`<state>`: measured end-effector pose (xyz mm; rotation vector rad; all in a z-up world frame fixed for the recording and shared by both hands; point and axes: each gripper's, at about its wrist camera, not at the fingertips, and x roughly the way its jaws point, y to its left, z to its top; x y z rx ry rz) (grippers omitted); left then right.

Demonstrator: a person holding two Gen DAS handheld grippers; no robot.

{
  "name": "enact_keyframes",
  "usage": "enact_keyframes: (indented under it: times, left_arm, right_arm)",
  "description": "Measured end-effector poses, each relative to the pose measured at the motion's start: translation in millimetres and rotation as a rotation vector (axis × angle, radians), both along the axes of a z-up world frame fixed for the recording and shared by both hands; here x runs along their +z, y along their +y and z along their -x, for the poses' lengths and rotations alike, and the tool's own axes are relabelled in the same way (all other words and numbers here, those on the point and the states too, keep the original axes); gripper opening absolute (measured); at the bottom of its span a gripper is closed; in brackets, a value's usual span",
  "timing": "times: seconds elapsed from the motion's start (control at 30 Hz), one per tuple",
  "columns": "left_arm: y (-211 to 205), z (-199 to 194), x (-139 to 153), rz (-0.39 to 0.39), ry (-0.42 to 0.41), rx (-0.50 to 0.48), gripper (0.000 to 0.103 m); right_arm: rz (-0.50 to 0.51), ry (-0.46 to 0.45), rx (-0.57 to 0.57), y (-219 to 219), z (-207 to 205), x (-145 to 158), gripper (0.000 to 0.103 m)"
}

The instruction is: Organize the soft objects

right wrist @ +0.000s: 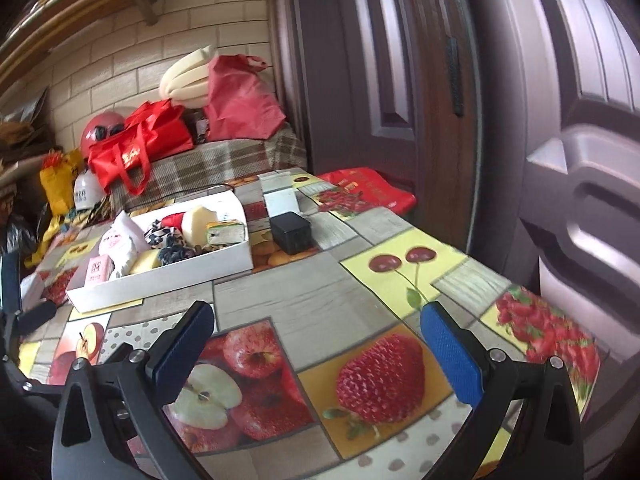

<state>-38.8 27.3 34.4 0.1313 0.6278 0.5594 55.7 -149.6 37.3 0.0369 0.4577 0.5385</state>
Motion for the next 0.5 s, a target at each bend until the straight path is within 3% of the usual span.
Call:
enact_keyframes:
  times: [0.2, 0.5]
  left_arm:
    - [2.9, 7.0, 2.9, 0.045, -0.024, -0.019, 0.102]
    - [4.0, 9.9, 4.5, 0.084, -0.042, -0.046, 0.102]
  right_arm:
    - [-0.131, 0.078, -0.046, -26.6, -11.3, -6.9, 0.103]
    - [-0.097, 0.030, -0.030, -17.9, -1.4, -2.6, 0.103]
